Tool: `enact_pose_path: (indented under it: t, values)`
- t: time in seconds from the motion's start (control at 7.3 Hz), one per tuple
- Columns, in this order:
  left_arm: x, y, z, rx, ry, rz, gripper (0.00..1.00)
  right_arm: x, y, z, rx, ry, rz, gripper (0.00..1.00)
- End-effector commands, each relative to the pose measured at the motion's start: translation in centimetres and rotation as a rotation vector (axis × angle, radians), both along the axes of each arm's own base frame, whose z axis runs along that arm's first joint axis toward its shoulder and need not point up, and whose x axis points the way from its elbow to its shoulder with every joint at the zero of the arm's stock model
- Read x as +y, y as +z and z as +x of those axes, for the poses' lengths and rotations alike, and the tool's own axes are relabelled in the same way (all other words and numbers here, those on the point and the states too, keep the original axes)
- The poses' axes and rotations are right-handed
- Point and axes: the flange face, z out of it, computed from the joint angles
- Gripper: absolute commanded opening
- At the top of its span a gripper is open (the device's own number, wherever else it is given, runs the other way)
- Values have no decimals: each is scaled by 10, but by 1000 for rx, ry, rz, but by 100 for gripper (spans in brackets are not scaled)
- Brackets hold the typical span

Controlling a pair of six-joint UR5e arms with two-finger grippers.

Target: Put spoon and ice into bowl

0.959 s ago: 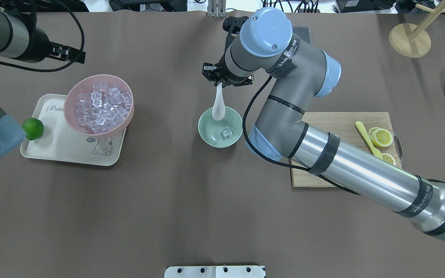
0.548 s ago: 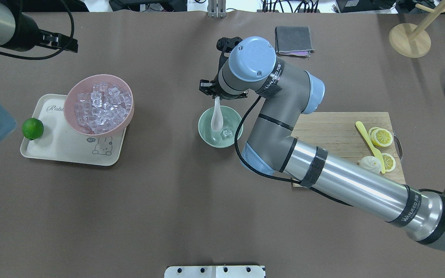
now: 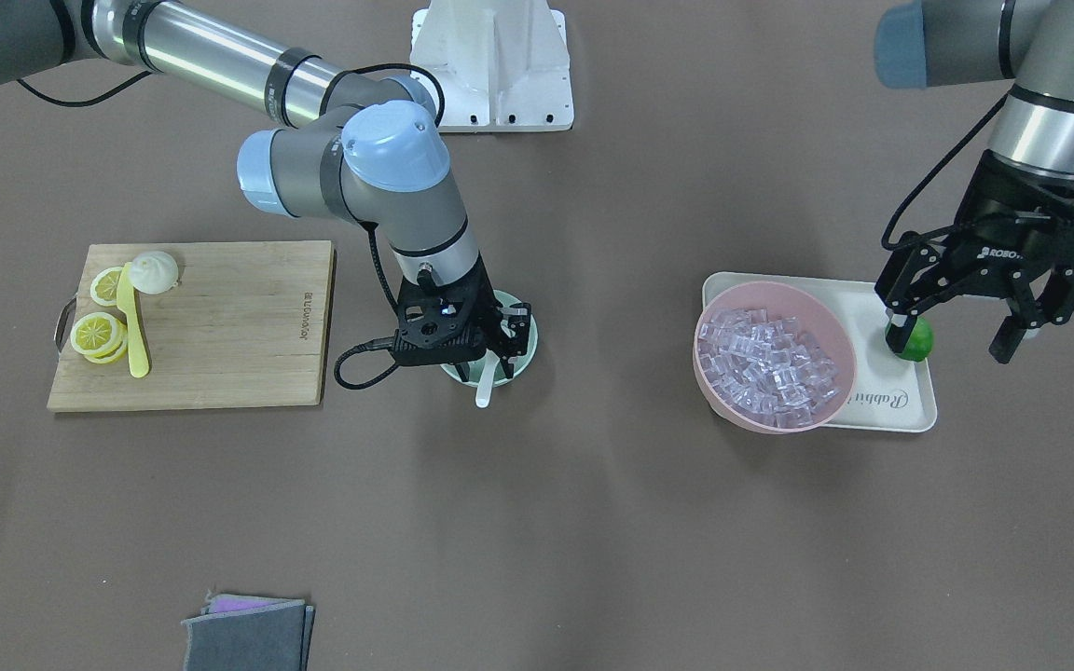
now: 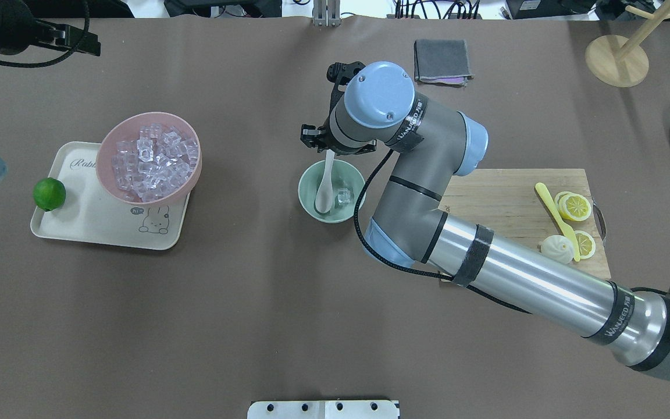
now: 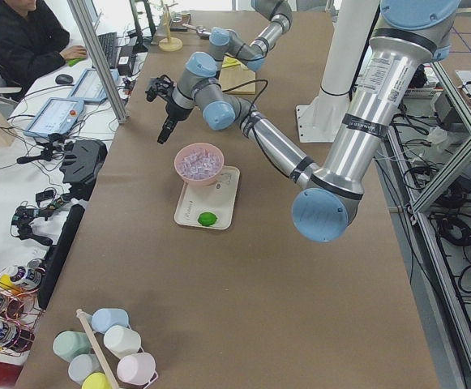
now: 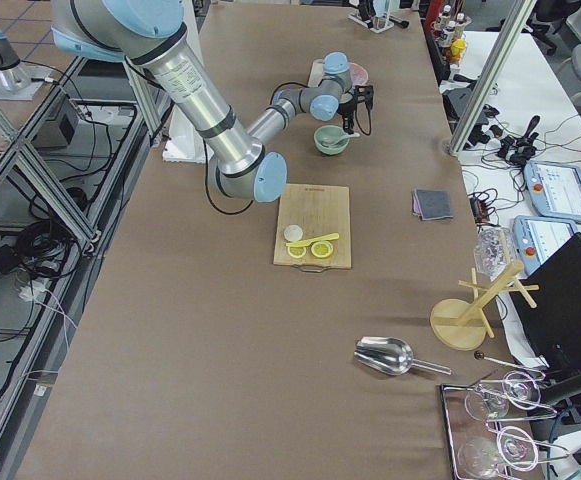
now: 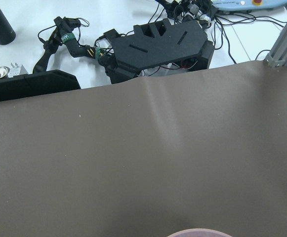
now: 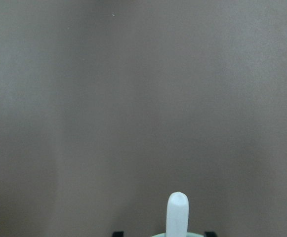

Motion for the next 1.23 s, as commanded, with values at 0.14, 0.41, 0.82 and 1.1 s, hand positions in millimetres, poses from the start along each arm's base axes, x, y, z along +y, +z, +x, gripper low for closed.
enact_pose_path:
  t: [0.14, 0.41, 0.82, 1.1]
  values:
    - [0, 35, -19, -32, -27, -62, 98, -20, 54, 149, 101, -145, 105, 100]
    - [9, 69, -63, -79, 67, -44, 98, -60, 128, 277, 183, -175, 101, 100]
    - [26, 161, -181, -247, 163, -10, 98, -73, 225, 365, 298, -199, 97, 100]
    - [30, 212, -232, -276, 189, -53, 98, -92, 290, 469, 412, -403, 121, 100]
